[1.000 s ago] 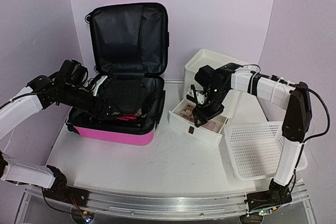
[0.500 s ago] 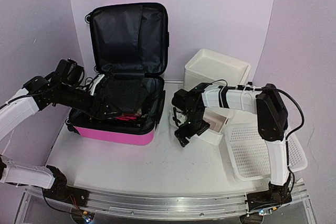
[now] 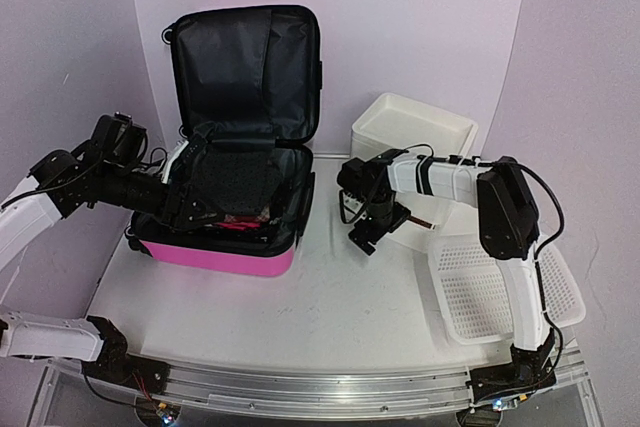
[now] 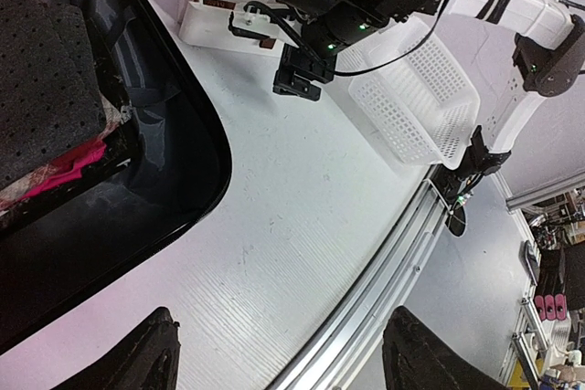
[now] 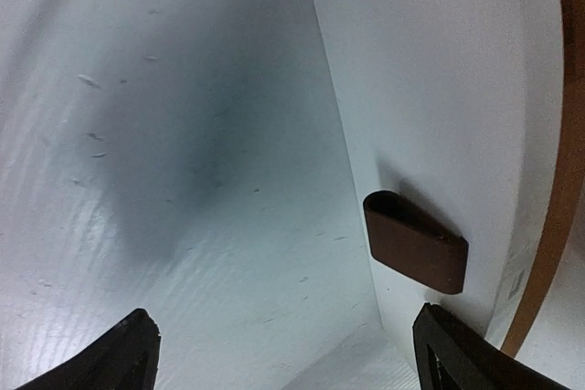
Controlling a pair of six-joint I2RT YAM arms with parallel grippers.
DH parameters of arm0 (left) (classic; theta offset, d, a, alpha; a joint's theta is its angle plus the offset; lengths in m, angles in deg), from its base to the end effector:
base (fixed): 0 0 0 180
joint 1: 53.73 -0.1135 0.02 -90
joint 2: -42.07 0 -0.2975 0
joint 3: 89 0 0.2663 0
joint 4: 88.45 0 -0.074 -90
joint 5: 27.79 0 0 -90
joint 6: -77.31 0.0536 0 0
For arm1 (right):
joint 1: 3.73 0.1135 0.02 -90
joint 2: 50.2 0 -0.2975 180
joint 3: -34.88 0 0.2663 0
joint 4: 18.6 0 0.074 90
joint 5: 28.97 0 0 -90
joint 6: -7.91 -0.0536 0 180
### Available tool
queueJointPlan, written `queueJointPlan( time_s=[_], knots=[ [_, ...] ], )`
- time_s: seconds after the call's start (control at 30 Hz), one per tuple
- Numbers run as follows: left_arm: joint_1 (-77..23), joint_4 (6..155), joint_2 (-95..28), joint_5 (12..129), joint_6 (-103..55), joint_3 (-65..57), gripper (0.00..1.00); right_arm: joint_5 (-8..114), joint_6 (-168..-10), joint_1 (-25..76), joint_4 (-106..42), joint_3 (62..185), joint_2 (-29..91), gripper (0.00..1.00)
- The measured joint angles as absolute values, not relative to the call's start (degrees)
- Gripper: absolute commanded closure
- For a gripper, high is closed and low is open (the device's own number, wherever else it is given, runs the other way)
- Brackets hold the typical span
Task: Open, take out, and arrange the luggage
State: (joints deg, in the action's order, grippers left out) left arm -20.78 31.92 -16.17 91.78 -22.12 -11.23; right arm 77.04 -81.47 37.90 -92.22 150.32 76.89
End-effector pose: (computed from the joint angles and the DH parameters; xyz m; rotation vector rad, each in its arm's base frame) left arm 0.1590 -0.1346 0.3778 0.7553 2.2237 -0.9656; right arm 0.3616 0.3016 0.1719 -1.0462 2.7552 -0.3456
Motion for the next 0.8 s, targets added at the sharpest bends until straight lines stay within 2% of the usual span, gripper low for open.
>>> queueJointPlan(
  time_s=[0.47,0.67,0.8],
  knots=[
    [-20.8,30.8,-15.9,91.8,-22.2,-11.2,0.23,81.8,-77.6,34.9,-92.2,151.9,78.4,0.02],
    [-20.8,30.8,-15.9,91.8,-22.2,-11.2,0.23,67.1,-75.0,34.5,-91.9,154.7,78.4,0.02],
    [-20.8,30.8,-15.9,91.8,-22.5,-11.2,0.23,60.3,-71.8,34.6,-91.1,164.6,81.9,0.02]
  ],
)
